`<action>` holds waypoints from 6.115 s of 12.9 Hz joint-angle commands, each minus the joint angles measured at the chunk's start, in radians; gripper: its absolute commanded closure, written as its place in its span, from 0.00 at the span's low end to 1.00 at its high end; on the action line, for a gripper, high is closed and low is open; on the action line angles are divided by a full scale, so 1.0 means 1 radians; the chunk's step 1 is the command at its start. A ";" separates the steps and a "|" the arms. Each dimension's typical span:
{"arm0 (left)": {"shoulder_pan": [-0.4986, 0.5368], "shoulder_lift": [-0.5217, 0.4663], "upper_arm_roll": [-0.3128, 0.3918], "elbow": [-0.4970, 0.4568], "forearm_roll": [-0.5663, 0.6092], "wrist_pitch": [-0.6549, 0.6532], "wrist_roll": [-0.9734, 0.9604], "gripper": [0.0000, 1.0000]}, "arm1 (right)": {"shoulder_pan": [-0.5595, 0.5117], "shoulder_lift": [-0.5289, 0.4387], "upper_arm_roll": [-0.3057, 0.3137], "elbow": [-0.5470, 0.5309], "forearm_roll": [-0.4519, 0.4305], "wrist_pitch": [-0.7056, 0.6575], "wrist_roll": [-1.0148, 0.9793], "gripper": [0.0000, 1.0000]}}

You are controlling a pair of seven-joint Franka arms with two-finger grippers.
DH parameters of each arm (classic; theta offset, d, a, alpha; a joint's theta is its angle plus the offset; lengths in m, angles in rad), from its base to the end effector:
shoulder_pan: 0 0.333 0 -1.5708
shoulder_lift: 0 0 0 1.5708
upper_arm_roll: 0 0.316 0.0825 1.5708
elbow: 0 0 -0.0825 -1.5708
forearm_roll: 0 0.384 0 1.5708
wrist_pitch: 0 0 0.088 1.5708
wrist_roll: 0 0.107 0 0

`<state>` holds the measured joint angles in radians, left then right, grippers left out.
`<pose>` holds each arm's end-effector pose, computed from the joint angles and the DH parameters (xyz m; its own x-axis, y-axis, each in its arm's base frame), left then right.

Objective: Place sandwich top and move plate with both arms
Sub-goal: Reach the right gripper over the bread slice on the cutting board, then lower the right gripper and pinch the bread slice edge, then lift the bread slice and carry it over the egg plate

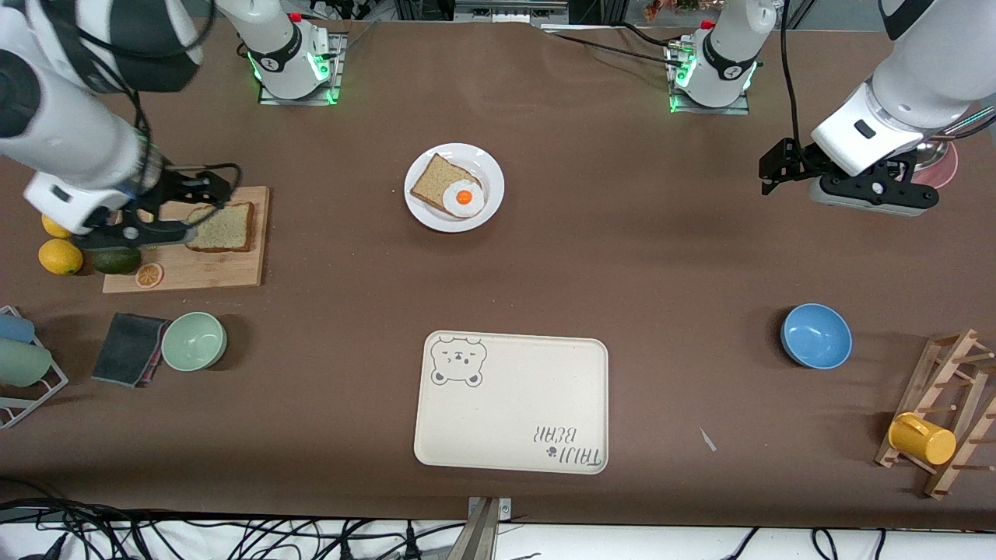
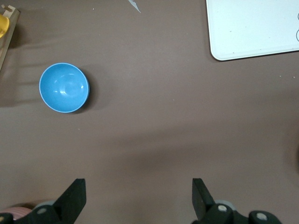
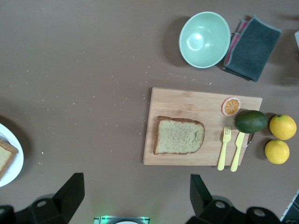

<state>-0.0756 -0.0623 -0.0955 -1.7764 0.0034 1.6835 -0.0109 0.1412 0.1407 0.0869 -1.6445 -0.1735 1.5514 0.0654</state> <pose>0.5312 -0.0928 0.5705 0.9867 -0.1594 -0.0308 -0.1598 -0.9871 -0.0096 0.5696 0.1102 0.5104 0.9629 0.1559 -0.2202 0.1955 -0.9656 0.1714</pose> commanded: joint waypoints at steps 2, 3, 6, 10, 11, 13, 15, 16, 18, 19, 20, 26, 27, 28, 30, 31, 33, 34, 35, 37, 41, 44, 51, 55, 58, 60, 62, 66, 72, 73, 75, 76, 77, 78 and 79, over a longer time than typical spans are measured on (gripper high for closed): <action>0.005 0.010 -0.009 0.028 0.032 -0.019 -0.009 0.00 | 0.028 0.060 -0.004 -0.003 -0.093 -0.007 0.118 0.00; 0.005 0.010 -0.009 0.028 0.032 -0.019 -0.009 0.00 | 0.028 0.065 -0.004 -0.038 -0.095 0.025 0.170 0.00; 0.005 0.010 -0.009 0.028 0.032 -0.019 -0.009 0.00 | 0.026 0.050 -0.015 -0.196 -0.095 0.166 0.243 0.00; 0.005 0.009 -0.009 0.028 0.032 -0.019 -0.009 0.00 | 0.025 0.028 -0.071 -0.440 -0.127 0.407 0.272 0.00; 0.005 0.009 -0.009 0.028 0.032 -0.019 -0.009 0.00 | 0.025 0.028 -0.084 -0.493 -0.135 0.462 0.274 0.00; 0.005 0.009 -0.009 0.028 0.032 -0.019 -0.009 0.00 | 0.021 0.051 -0.094 -0.546 -0.171 0.513 0.275 0.00; 0.005 0.010 -0.009 0.028 0.032 -0.019 -0.009 0.00 | 0.020 0.100 -0.104 -0.546 -0.178 0.513 0.275 0.02; 0.005 0.010 -0.009 0.028 0.032 -0.019 -0.009 0.00 | 0.018 0.123 -0.113 -0.546 -0.178 0.515 0.277 0.05; 0.005 0.009 -0.009 0.028 0.032 -0.021 -0.009 0.00 | 0.018 0.163 -0.140 -0.548 -0.181 0.555 0.277 0.08; 0.005 0.009 -0.009 0.028 0.032 -0.019 -0.009 0.00 | 0.018 0.181 -0.159 -0.548 -0.181 0.571 0.277 0.08; 0.005 0.009 -0.009 0.028 0.032 -0.019 -0.009 0.00 | 0.018 0.194 -0.159 -0.548 -0.181 0.585 0.277 0.10; 0.005 0.009 -0.009 0.028 0.032 -0.021 -0.009 0.00 | 0.014 0.235 -0.160 -0.546 -0.172 0.578 0.287 0.35; 0.005 0.009 -0.009 0.028 0.032 -0.019 -0.009 0.00 | 0.012 0.235 -0.160 -0.546 -0.172 0.578 0.287 0.37; 0.005 0.009 -0.009 0.028 0.032 -0.021 -0.009 0.00 | 0.012 0.235 -0.160 -0.546 -0.172 0.578 0.287 0.43; 0.005 0.009 -0.009 0.028 0.032 -0.019 -0.009 0.00 | 0.011 0.241 -0.160 -0.546 -0.172 0.579 0.287 0.54; 0.005 0.009 -0.009 0.028 0.032 -0.019 -0.009 0.00 | 0.002 0.246 -0.160 -0.546 -0.172 0.585 0.287 0.57; 0.005 0.009 -0.009 0.028 0.032 -0.019 -0.009 0.00 | 0.000 0.252 -0.160 -0.544 -0.173 0.584 0.287 0.66; 0.005 0.009 -0.009 0.028 0.032 -0.021 -0.009 0.00 | -0.002 0.254 -0.160 -0.544 -0.173 0.585 0.287 0.73; 0.005 0.009 -0.009 0.028 0.032 -0.019 -0.009 0.00 | -0.005 0.258 -0.160 -0.544 -0.173 0.588 0.287 0.81; 0.005 0.009 -0.009 0.028 0.032 -0.021 -0.009 0.00 | -0.005 0.258 -0.160 -0.541 -0.172 0.589 0.287 1.00; 0.005 0.009 -0.009 0.028 0.032 -0.021 -0.009 0.00 | -0.014 0.261 -0.160 -0.537 -0.167 0.587 0.283 1.00; 0.005 0.010 -0.007 0.028 0.030 -0.021 -0.009 0.00 | -0.012 0.246 -0.159 -0.517 -0.165 0.558 0.269 1.00; 0.005 0.009 -0.006 0.026 0.029 -0.021 -0.009 0.00 | -0.011 0.220 -0.003 -0.223 -0.093 0.072 0.261 1.00; 0.007 0.010 -0.004 0.026 0.029 -0.021 -0.009 0.00 | 0.021 0.229 0.160 -0.052 -0.090 -0.086 0.304 1.00; 0.007 0.009 -0.004 0.026 0.029 -0.022 -0.011 0.00 | 0.122 0.243 0.198 -0.008 -0.043 -0.113 0.399 1.00; 0.007 0.010 -0.004 0.026 0.029 -0.022 -0.009 0.00 | 0.228 0.272 0.198 0.000 0.003 -0.097 0.500 1.00; 0.005 0.010 -0.004 0.026 0.029 -0.022 -0.011 0.00 | 0.326 0.322 0.198 0.055 0.023 -0.093 0.594 1.00; 0.005 0.009 -0.007 0.026 0.027 -0.022 -0.012 0.00 | 0.402 0.414 0.198 0.086 0.141 -0.031 0.680 1.00; 0.005 0.009 -0.009 0.028 0.026 -0.019 -0.011 0.00 | 0.491 0.510 0.198 0.129 0.144 0.084 0.795 1.00; 0.005 0.010 -0.009 0.028 0.026 -0.019 -0.011 0.00 | 0.498 0.529 0.198 0.161 0.147 0.082 0.806 1.00; 0.005 0.009 -0.009 0.028 0.026 -0.019 -0.011 0.00 | 0.524 0.569 0.198 0.218 0.147 0.084 0.838 1.00; 0.005 0.009 -0.009 0.028 0.026 -0.019 -0.011 0.00 | 0.528 0.579 0.198 0.230 0.147 0.084 0.841 1.00; 0.005 0.009 -0.009 0.026 0.026 -0.019 -0.009 0.00 | 0.529 0.586 0.198 0.232 0.146 0.084 0.844 1.00; 0.005 0.009 -0.009 0.028 0.026 -0.019 -0.011 0.00 | 0.529 0.588 0.198 0.232 0.146 0.084 0.846 1.00; 0.005 0.010 -0.009 0.028 0.026 -0.019 -0.011 0.00 | 0.529 0.591 0.198 0.232 0.146 0.084 0.847 1.00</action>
<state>-0.0745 -0.0605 -0.0953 -1.7751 0.0034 1.6834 -0.0110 0.6597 0.7037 0.2915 -1.4547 -0.0415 1.6513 0.8959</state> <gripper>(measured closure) 0.000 0.952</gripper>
